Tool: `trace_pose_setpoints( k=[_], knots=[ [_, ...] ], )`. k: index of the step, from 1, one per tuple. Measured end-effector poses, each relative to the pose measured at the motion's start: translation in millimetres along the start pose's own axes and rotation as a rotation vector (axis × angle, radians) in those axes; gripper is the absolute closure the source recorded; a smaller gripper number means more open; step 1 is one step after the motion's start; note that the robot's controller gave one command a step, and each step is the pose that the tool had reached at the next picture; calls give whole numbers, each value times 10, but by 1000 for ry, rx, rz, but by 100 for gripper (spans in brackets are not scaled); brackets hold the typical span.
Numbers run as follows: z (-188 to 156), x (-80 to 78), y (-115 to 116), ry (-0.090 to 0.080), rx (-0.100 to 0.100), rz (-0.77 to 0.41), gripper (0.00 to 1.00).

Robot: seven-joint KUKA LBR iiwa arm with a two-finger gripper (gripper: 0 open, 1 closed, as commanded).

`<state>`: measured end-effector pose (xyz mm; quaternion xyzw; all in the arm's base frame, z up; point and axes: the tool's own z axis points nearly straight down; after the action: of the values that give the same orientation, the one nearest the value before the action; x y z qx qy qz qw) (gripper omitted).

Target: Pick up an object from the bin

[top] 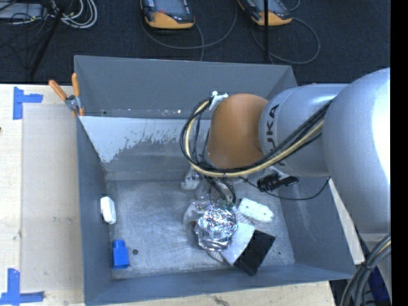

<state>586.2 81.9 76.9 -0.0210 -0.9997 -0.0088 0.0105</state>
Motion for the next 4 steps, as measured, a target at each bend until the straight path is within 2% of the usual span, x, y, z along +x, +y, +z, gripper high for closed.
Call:
trace_pose_setpoints(
  k=[1, 2, 3, 4],
  knots=[
    [-369, 36, -19, -14, 17, -12, 100],
    [-1314, -73, -220, -24, 16, 15, 0],
    [-1306, -68, -220, -22, 16, 15, 0],
    [-756, -156, -359, -28, 16, -21, 0]
  ],
)
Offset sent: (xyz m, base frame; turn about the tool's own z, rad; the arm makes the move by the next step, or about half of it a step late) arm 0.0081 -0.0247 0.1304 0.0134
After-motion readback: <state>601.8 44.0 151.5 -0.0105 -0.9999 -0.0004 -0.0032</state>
